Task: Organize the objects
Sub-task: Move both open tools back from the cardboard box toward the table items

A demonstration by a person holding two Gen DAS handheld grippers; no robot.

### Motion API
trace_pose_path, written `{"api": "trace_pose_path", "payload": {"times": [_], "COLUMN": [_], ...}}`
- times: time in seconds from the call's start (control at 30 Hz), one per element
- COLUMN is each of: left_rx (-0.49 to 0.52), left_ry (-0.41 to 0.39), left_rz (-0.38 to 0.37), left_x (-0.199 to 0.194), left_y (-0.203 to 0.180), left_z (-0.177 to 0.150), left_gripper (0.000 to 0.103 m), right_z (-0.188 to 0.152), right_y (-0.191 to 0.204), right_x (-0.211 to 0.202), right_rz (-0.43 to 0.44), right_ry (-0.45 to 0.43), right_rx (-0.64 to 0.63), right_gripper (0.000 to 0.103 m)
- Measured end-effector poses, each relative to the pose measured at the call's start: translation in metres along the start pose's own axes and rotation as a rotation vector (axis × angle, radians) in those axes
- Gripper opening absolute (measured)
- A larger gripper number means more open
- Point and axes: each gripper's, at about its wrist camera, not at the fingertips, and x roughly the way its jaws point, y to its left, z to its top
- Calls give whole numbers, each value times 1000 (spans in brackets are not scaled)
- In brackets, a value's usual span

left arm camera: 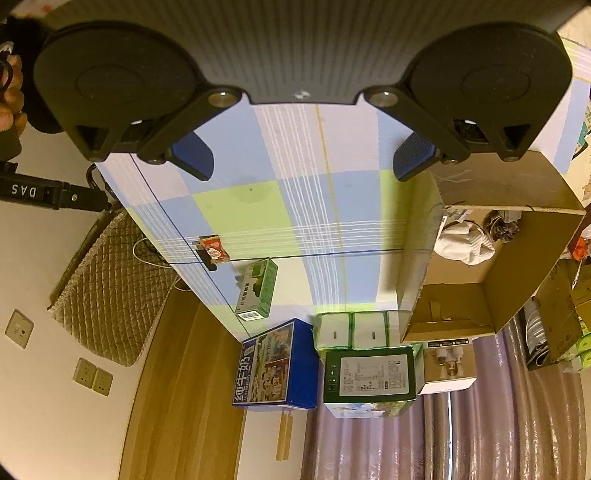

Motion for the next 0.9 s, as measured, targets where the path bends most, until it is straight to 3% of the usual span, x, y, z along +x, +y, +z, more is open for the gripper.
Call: {"api": "trace_pose_path", "payload": {"times": [0.9], "left_rx": [-10], "left_ry": [30], "left_rz": [-16], "left_x": [31], "left_y": [-15], "left_z": [8], "left_gripper": [102], "right_z": [6], "right_y": [-25], "right_x": [12], "right_rz": [-53], "right_ry": [-13], "right_rx": [-16], "right_gripper": [101]}}
